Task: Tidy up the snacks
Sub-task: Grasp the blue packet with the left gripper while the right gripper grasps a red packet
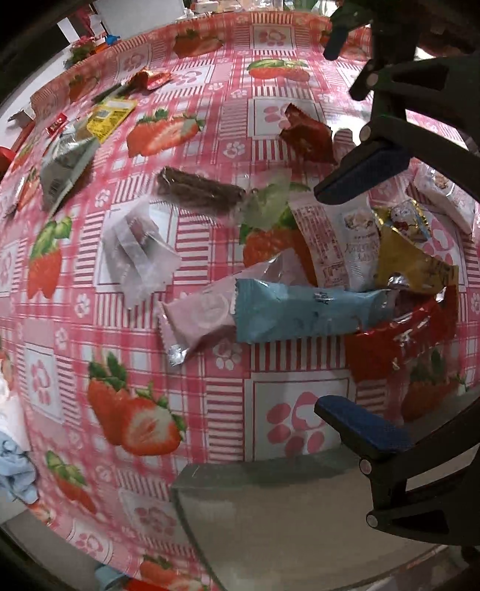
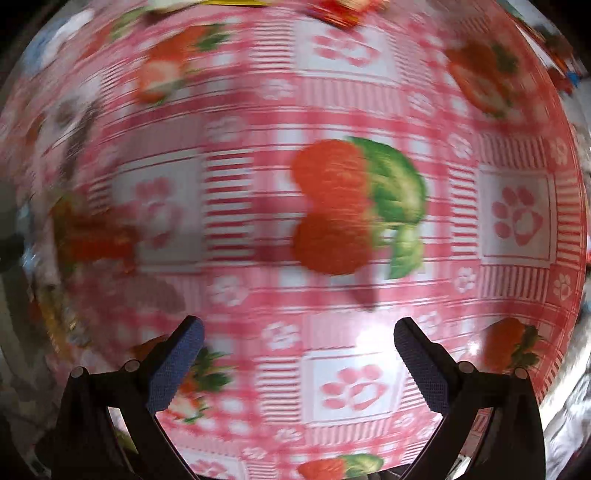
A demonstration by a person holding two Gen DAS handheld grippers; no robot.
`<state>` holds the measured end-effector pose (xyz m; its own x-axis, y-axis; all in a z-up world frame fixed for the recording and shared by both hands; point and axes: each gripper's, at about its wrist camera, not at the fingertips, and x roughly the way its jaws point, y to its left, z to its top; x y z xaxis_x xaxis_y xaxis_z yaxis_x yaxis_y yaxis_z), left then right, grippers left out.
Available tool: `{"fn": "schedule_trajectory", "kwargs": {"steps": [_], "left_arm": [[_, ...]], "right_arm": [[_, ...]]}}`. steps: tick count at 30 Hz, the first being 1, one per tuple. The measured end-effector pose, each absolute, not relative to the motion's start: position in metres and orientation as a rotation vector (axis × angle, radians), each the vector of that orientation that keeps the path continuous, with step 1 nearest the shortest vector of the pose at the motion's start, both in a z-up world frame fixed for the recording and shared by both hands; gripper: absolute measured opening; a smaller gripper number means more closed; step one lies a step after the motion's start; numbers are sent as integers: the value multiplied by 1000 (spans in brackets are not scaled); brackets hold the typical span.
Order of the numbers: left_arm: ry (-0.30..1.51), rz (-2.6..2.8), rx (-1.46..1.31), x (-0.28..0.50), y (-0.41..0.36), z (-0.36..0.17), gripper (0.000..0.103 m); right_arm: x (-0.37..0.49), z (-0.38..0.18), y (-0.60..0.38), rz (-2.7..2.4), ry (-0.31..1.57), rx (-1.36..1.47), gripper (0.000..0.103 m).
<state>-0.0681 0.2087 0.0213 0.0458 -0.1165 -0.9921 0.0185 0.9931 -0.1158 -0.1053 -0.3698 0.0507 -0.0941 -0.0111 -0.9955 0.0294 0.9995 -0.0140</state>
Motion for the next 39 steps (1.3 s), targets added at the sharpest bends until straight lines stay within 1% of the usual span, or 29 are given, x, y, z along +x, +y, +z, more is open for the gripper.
{"fn": "schedule_trajectory", "kwargs": {"steps": [4, 10, 14, 18, 19, 21, 24, 26, 31, 33, 35, 39], "left_arm": [[1546, -100, -88, -68, 220, 5, 103], [1542, -91, -113, -67, 253, -2, 103], [1542, -102, -73, -64, 256, -3, 103], [1543, -57, -70, -42, 245, -5, 103], [1541, -45, -75, -30, 236, -8, 103], [1549, -46, -85, -22, 243, -7, 103], [1552, -62, -47, -18, 241, -8, 103], [1562, -78, -62, -22, 236, -9, 103], [1572, -51, -78, -28, 224, -6, 103], [1572, -42, -68, -27, 216, -13, 103], [1581, -36, -64, -35, 207, -13, 103], [1585, -53, -92, -37, 201, -12, 103]], "right_arm": [[-100, 59, -336, 64, 1640, -62, 103], [-83, 58, -274, 199, 1577, -295, 103], [-61, 51, -230, 277, 1551, -370, 103], [-34, 35, -193, 298, 1555, -435, 103], [-27, 29, -188, 280, 1565, -443, 103], [-10, 18, -190, 212, 1600, -432, 103], [11, 12, -208, 134, 1659, -259, 103], [17, 10, -211, 112, 1674, -214, 103], [23, 13, -203, 172, 1682, -228, 103], [11, 16, -187, 179, 1679, -228, 103], [1, 8, -174, 191, 1676, -232, 103], [8, 23, -136, 240, 1611, -353, 103]]}}
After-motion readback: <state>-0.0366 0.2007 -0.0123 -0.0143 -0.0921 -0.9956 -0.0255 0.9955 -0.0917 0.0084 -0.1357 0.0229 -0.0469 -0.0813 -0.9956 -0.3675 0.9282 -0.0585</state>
